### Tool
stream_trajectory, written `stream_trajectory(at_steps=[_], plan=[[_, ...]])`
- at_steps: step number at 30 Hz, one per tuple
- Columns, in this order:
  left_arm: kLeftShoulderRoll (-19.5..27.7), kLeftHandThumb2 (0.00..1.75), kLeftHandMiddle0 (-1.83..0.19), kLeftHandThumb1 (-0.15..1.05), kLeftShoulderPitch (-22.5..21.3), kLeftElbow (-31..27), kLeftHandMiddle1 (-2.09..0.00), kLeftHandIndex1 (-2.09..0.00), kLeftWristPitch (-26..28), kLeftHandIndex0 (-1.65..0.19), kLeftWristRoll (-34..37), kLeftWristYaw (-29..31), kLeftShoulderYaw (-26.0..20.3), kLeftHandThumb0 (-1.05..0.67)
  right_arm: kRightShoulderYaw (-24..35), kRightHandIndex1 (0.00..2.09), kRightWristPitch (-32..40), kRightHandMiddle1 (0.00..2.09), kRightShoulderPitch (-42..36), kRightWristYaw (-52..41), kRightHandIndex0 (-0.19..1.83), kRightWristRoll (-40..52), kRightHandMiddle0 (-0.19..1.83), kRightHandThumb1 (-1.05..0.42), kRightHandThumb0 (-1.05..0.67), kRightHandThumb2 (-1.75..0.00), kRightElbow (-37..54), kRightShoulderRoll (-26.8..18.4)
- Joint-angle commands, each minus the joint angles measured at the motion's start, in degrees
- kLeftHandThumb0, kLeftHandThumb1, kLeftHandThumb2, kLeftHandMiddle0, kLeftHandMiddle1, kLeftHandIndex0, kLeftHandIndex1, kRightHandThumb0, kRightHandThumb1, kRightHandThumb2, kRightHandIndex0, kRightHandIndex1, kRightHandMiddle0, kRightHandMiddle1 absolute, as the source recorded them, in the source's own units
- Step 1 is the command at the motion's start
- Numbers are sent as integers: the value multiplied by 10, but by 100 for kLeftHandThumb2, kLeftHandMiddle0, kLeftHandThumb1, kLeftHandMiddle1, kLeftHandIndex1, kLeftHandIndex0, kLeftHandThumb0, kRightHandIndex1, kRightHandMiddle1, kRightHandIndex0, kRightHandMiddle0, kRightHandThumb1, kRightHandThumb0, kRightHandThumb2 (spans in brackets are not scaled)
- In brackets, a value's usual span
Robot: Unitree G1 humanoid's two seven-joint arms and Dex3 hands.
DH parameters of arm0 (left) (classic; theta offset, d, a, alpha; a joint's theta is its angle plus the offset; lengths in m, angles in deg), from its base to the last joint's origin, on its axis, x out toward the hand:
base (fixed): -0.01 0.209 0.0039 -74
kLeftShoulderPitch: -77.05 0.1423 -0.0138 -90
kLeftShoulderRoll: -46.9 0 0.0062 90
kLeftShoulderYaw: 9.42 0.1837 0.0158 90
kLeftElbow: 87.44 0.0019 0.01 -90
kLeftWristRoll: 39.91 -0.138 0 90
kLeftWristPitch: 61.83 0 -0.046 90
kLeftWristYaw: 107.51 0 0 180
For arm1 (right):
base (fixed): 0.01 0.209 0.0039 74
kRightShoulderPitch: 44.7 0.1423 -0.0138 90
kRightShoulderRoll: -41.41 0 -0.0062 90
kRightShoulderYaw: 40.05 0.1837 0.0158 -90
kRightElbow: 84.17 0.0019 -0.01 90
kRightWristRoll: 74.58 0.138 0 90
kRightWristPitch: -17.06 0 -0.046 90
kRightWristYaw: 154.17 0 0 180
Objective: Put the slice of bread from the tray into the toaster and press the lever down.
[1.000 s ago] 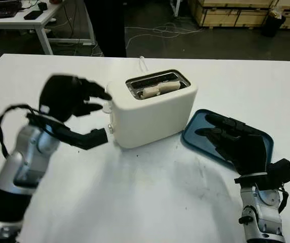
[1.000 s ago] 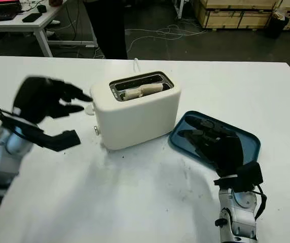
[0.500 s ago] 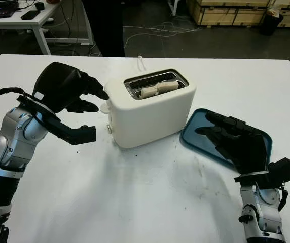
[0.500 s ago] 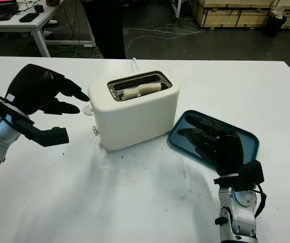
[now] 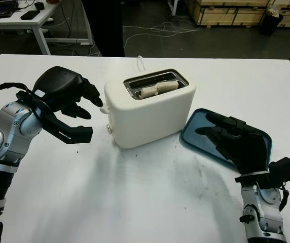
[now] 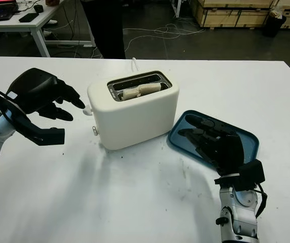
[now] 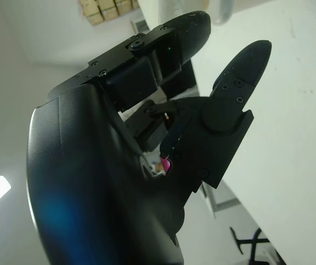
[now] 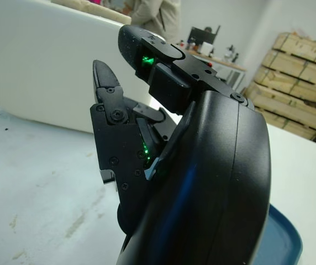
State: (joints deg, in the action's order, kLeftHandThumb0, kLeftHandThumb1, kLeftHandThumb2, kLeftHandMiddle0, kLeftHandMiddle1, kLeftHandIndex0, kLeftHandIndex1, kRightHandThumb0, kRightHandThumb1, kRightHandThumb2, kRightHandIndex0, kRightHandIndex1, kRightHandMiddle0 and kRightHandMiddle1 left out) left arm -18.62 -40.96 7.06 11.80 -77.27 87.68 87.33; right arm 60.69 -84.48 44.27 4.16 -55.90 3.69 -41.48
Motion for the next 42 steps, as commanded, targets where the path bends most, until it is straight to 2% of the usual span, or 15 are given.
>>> stream_trajectory(at_steps=[1, 7, 12, 14, 16, 19, 23, 26, 31, 42], plan=[[4, 1, -102, 64, -22, 14, -75, -2, -7, -133, -2, -1, 8, -36, 0, 74, 12, 0, -3, 5, 80, 3, 106, -92, -23, -2, 11, -1], [-1, 0, -105, 64, -46, 50, -70, -1, -30, -132, -12, -25, 25, -38, -1, 73, -2, 0, -4, 4, 80, -6, 105, -92, -23, -2, 7, -2], [-2, 0, -102, 64, -59, 66, -91, -1, -41, -132, -13, -29, 35, -39, 0, 75, 1, 0, -5, 5, 79, -5, 105, -92, -23, -3, 9, -1], [-1, 0, -99, 63, -63, 68, -93, -1, -44, -132, -10, -25, 39, -40, -1, 75, 5, 0, -6, 9, 79, -8, 105, -92, -23, -3, 12, -1], [-2, 0, -102, 63, -63, 65, -82, 0, -41, -131, -8, -19, 40, -40, -2, 74, 1, 0, -5, 7, 79, -7, 105, -92, -23, -3, 8, 0], [-5, 0, -105, 62, -62, 62, -79, -1, -44, -132, 1, -19, 40, -41, -1, 75, -7, 0, -4, 1, 79, -5, 104, -92, -23, -4, 2, 1], [-7, 0, -100, 63, -56, 48, -97, 0, -39, -132, 11, -8, 38, -43, -2, 73, -2, 0, -5, 2, 80, -5, 104, -92, -23, -3, 5, 0], [-10, 0, -100, 62, -53, 46, -93, 0, -42, -132, 15, -7, 38, -41, -2, 73, -6, 0, -3, 0, 81, -6, 104, -92, -22, -3, 1, 1], [-14, 0, -98, 62, -52, 41, -109, -1, -42, -134, 12, -9, 40, -41, -4, 72, -4, 0, -4, 6, 82, -10, 105, -92, -24, -2, 5, 2], [-20, 0, -99, 62, -44, 33, -120, -2, -45, -136, 15, 4, 40, -40, -6, 71, 0, 0, -10, 12, 81, -12, 105, -92, -23, -3, 11, 1]])
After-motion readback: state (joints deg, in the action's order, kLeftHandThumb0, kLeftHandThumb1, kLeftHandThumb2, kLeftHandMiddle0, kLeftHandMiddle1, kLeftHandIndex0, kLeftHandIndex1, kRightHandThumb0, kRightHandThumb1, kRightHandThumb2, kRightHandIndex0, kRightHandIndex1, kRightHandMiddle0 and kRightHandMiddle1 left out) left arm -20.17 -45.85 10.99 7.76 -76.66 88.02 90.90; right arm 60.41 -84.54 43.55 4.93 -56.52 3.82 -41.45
